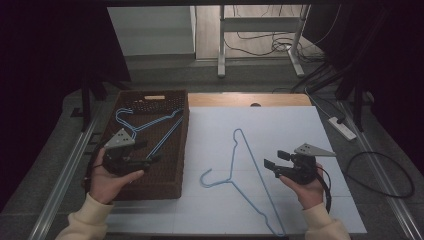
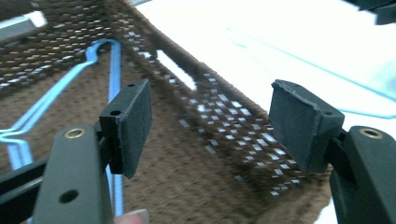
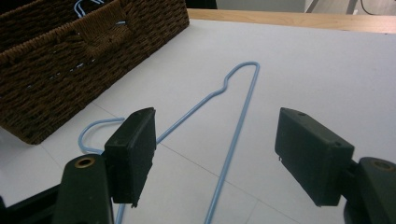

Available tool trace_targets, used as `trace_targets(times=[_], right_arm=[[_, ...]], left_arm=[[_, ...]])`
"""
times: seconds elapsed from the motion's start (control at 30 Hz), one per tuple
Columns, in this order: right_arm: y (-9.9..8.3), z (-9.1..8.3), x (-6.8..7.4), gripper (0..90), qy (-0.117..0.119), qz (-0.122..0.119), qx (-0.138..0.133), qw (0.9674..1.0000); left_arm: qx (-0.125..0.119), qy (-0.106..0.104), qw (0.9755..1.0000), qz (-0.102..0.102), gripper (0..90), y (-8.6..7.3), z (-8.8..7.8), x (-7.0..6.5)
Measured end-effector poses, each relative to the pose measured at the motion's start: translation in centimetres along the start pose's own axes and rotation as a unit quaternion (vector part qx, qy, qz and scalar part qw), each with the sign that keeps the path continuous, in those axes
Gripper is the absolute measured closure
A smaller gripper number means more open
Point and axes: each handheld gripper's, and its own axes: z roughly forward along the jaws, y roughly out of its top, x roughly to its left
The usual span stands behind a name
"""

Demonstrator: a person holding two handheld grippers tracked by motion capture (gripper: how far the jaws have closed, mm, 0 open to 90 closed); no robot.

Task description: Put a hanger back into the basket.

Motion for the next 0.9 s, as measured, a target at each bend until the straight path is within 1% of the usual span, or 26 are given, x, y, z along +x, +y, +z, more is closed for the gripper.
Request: trace_targets(times=[0.03,0.13,0.17,0.2,0.27,0.3,0.37,0.43,0.5,0.53,0.57,0.63,0.9], right_arm=[[0.0,-0.1,0.0,29.7,0.0,-0.001,0.0,1.0],[-0.1,-0.3,-0.2,29.7,0.002,-0.001,-0.001,1.0],[-0.1,-0.3,-0.2,29.7,0.002,-0.003,-0.003,1.0],[0.0,-0.4,-0.2,29.8,0.003,-0.006,-0.003,1.0],[0.1,-0.5,-0.3,29.8,0.007,-0.012,-0.003,0.9999],[0.1,-0.6,-0.3,29.9,0.008,-0.016,-0.004,0.9998],[0.0,-0.6,-0.2,29.9,0.01,-0.025,-0.002,0.9996],[0.0,-0.6,-0.1,29.9,0.01,-0.037,0.0,0.9993],[0.0,-0.7,0.1,29.9,0.006,-0.053,0.001,0.9986],[0.0,-0.7,0.2,30.1,0.003,-0.062,0.003,0.998],[-0.1,-0.8,0.3,30.0,0.002,-0.067,0.003,0.9978],[-0.3,-0.9,0.2,30.2,0.005,-0.067,0.004,0.9977],[-0.6,-1.1,-0.3,30.9,0.004,-0.065,0.005,0.9979]], left_arm=[[-0.002,-0.006,1.0,-0.001,30.9,-0.2,0.2,-0.3],[-0.002,-0.011,0.9999,0.006,30.9,-0.6,0.5,-1.2],[-0.005,-0.02,0.9998,0.007,30.8,-0.8,0.7,-1.5],[-0.007,-0.024,0.9997,0.008,30.2,-0.9,0.7,-1.7],[-0.008,-0.026,0.9995,0.013,30.2,-1.1,0.9,-2.1],[-0.011,-0.026,0.9995,0.014,30.3,-1.1,0.9,-2.2],[-0.016,-0.029,0.9994,0.008,30.3,-1.4,1.2,-2.3],[-0.012,-0.032,0.9994,0.006,30.3,-1.7,1.5,-2.5],[-0.007,-0.029,0.9995,0.009,30.3,-2.0,1.8,-2.6],[-0.007,-0.025,0.9996,0.012,30.3,-2.1,1.8,-2.7],[-0.01,-0.024,0.9996,0.013,30.3,-2.1,1.8,-2.7],[-0.015,-0.029,0.9994,0.011,30.3,-2.1,1.7,-2.7],[-0.016,-0.029,0.9994,0.012,30.3,-2.1,2.0,-2.8]])
